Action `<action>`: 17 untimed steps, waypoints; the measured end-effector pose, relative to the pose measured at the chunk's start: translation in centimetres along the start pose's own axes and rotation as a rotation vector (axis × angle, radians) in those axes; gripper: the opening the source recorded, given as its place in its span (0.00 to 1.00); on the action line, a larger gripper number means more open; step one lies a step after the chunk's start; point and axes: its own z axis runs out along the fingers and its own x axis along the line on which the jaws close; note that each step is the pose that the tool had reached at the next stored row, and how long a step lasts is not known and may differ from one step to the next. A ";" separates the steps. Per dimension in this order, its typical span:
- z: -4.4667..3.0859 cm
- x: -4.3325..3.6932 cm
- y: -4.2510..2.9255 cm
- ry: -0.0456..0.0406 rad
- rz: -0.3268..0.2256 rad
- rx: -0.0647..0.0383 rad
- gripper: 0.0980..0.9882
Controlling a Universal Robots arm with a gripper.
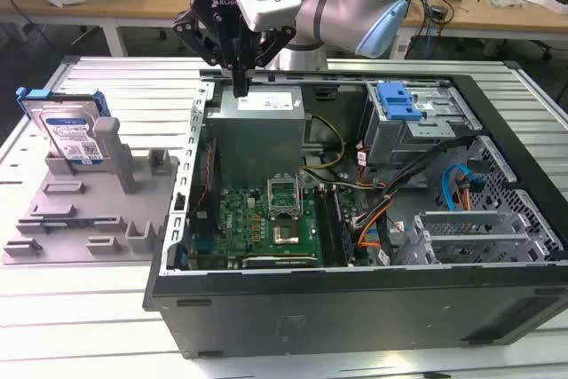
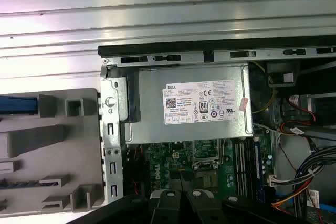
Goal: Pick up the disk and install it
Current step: 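Reach for the disk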
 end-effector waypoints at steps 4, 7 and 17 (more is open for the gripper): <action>0.00 0.00 0.00 0.0000 0.000 0.000 0.01; 0.00 0.00 0.00 0.0000 0.000 0.000 0.01; -0.01 1.09 0.11 -0.0001 0.000 0.000 0.01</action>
